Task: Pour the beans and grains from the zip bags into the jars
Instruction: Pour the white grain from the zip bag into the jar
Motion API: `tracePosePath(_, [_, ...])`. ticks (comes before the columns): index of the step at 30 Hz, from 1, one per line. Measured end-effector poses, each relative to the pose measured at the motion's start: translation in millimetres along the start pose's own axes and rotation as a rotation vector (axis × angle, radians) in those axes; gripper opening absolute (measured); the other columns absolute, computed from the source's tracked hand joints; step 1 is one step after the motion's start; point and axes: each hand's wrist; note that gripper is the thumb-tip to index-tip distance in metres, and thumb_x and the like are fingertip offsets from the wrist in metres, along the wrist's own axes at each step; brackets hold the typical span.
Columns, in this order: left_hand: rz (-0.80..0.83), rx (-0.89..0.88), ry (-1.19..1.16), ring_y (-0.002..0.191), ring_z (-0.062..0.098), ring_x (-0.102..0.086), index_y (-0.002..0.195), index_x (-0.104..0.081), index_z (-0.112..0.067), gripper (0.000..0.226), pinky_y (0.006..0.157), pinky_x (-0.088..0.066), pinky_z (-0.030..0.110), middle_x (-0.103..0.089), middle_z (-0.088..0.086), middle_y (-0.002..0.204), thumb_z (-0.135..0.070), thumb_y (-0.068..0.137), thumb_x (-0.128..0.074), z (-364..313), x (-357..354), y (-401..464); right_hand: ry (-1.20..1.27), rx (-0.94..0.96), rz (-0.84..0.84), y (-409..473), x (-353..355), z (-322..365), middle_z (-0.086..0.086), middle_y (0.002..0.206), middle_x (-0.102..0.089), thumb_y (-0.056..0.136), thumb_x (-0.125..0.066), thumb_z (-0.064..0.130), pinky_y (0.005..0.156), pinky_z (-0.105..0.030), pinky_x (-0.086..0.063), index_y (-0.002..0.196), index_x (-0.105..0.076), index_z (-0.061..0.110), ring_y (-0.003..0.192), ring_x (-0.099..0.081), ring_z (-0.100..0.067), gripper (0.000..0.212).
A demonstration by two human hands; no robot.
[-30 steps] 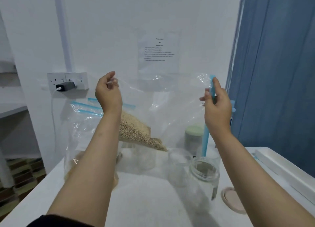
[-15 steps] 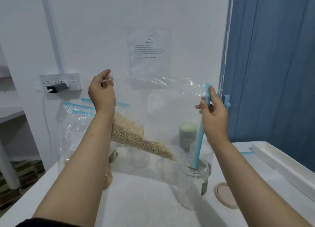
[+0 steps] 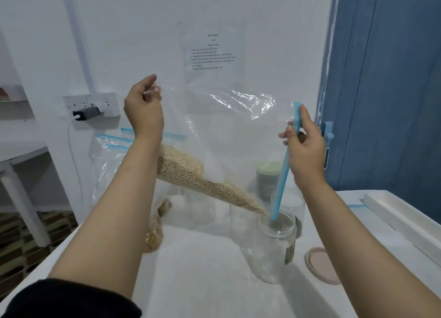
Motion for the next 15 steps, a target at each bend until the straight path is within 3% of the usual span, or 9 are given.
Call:
tracePosePath(10, [0.037,-0.025,-0.001,0.083,0.007,-0.061,0.107,-0.07,-0.026,0.026,0.088,-0.052,0.018,-0.068,-0.001,0.094,-0.008,0.092,-0.058,-4.0,-4.3,1.0,0.03,-0.028,-0.004,-4.8,2.6,-11.3,-0.004,0.113,-0.056,0.103,-0.054,0.014,0.094,-0.037,-0.053,0.151,-0.041,0.026,0.09,-0.064,-0.01,0.052])
tracePosePath(15, [0.071,-0.044,0.005,0.081,0.004,-0.059,0.108,-0.07,-0.026,0.025,0.085,-0.05,0.016,-0.068,0.0,0.097,-0.009,0.093,-0.059,-7.2,-8.3,2.0,0.005,-0.008,-0.014,-6.7,4.8,-15.3,-0.01,0.118,-0.056,0.101,-0.057,0.014,0.1,-0.046,-0.051,0.151,-0.041,0.027,0.092,-0.065,-0.013,0.054])
Point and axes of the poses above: each hand's wrist, its own y-axis towards the middle knuckle, its own x-axis out of the back of the hand, z = x × y
